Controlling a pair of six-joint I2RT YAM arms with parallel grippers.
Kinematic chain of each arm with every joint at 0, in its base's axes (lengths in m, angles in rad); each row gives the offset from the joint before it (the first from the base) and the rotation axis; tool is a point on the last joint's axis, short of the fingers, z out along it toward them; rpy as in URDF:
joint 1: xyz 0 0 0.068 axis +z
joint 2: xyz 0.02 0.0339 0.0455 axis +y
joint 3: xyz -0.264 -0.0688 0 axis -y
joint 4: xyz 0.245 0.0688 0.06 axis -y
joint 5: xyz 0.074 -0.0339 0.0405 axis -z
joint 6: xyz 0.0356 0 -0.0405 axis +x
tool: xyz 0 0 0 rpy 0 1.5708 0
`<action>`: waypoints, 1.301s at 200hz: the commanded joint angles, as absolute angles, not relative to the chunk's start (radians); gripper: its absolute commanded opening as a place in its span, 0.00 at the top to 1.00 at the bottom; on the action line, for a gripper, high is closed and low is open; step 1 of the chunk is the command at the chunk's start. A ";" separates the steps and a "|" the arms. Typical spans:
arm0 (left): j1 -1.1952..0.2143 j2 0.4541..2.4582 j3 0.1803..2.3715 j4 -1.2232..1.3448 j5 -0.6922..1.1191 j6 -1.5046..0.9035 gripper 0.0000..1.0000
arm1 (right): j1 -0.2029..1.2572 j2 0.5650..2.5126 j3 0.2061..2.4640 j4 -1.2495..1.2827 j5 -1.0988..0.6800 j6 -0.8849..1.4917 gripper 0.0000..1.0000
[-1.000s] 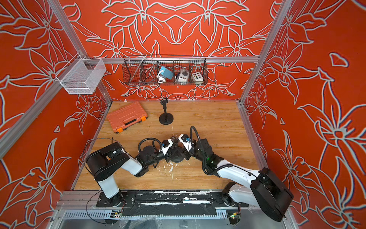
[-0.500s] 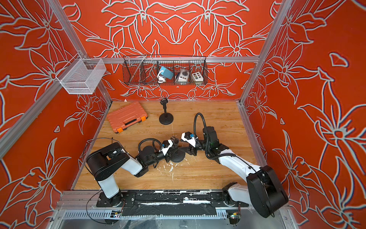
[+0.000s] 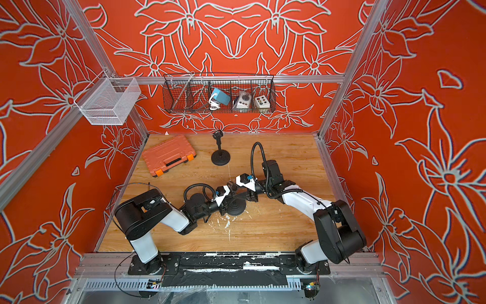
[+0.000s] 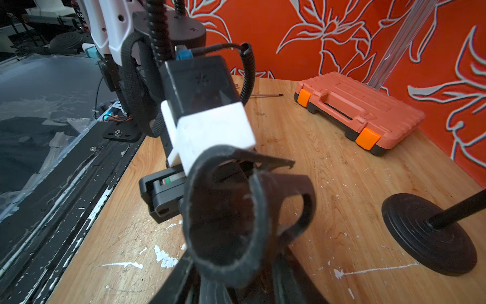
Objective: Assemble a microphone stand
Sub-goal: Screw the microphone stand pole into the microphone stand base.
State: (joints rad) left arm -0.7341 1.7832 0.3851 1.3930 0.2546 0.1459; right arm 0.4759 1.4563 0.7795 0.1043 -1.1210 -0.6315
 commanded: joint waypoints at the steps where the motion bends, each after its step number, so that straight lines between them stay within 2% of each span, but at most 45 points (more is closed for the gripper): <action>1: -0.730 1.815 0.383 1.298 0.269 0.180 0.96 | 0.474 1.483 0.819 0.091 -1.195 -0.702 0.58; 54: -0.730 1.818 0.397 1.278 0.283 0.178 0.91 | 0.492 1.522 0.813 0.142 -1.182 -0.669 0.72; 70: -0.731 1.815 0.400 1.271 0.282 0.176 0.90 | 0.492 1.513 0.760 0.254 -1.145 -0.594 0.82; 87: -0.731 1.809 0.403 1.260 0.279 0.176 0.89 | 0.492 1.497 0.686 0.393 -1.094 -0.507 1.00; 122: -0.730 1.802 0.404 1.256 0.265 0.171 0.82 | 0.526 1.443 0.567 0.561 -0.921 -0.379 1.00; 138: -0.730 1.796 0.403 1.258 0.259 0.164 0.75 | 0.564 1.403 0.524 0.576 -0.774 -0.333 1.00; 173: -0.730 1.784 0.416 1.261 0.254 0.157 0.67 | 0.647 1.331 0.424 0.645 -0.449 -0.197 1.00; 228: -0.730 1.778 0.467 1.258 0.274 0.146 0.67 | 0.760 1.277 0.348 0.646 -0.110 -0.051 1.00; 260: -0.730 1.776 0.488 1.260 0.271 0.133 0.72 | 0.785 1.274 0.314 0.675 -0.033 0.033 1.00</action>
State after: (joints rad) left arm -0.7292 1.7874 0.4541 1.2343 0.2596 0.1402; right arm 0.7750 1.2495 0.3637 0.7815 -0.2050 -0.0441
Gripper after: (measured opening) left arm 0.301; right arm 0.253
